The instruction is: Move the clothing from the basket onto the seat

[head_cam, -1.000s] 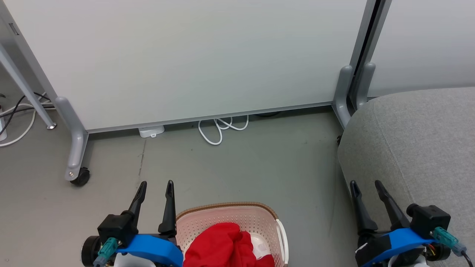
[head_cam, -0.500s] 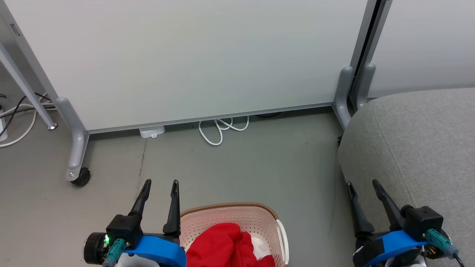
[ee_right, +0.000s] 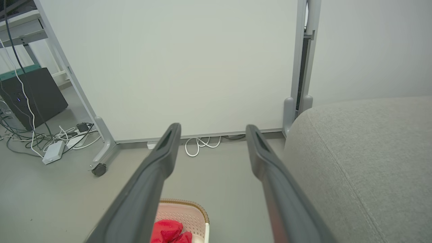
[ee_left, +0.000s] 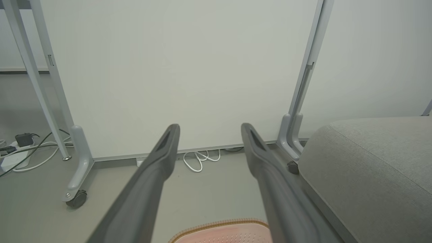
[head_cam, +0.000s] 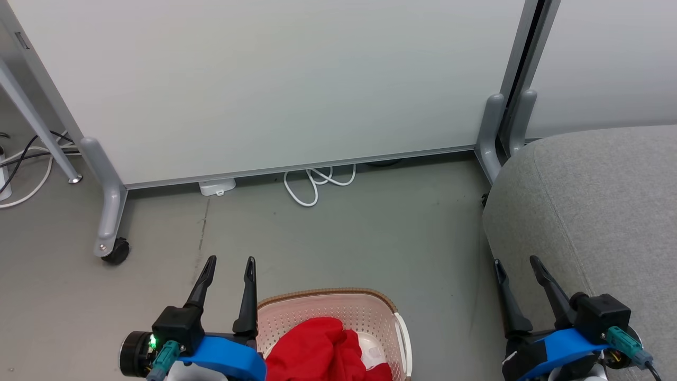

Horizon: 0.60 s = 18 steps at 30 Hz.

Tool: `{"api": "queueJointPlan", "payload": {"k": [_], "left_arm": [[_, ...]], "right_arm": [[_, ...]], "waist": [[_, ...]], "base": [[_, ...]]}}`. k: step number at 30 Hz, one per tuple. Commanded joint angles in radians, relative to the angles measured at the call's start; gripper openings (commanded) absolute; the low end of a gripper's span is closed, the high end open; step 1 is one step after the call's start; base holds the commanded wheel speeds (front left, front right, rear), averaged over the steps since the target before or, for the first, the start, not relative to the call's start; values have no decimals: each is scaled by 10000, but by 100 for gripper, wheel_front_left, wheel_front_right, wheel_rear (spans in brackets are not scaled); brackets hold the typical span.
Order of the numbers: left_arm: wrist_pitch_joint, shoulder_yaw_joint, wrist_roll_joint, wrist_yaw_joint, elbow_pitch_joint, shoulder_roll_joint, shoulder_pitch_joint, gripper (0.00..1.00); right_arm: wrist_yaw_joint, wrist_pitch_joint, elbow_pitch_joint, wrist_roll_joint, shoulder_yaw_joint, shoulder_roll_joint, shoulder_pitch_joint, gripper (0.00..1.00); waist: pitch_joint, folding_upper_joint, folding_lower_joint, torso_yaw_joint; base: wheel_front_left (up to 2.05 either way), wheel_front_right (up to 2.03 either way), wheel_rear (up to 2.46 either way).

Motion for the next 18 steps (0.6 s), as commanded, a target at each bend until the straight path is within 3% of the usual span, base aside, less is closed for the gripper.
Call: {"api": "queueJointPlan", "payload": {"k": [1,8,18], "left_arm": [[-52,-43,-20,39,18,28,-96,100],[-50,0,22,-15,182,26,-159,100],[-43,-113,274,-239,843,34,-932,100]], "right_arm": [[4,-46,-50,44,19,-63,32,100],[4,-14,-181,-87,172,-62,-221,100],[4,-48,-529,-323,378,-59,-1047,100]], "waist": [[26,0,0,-14],[477,0,0,-267],[2128,0,0,-817]], "base": [[0,0,0],[0,0,0],[0,0,0]]}}
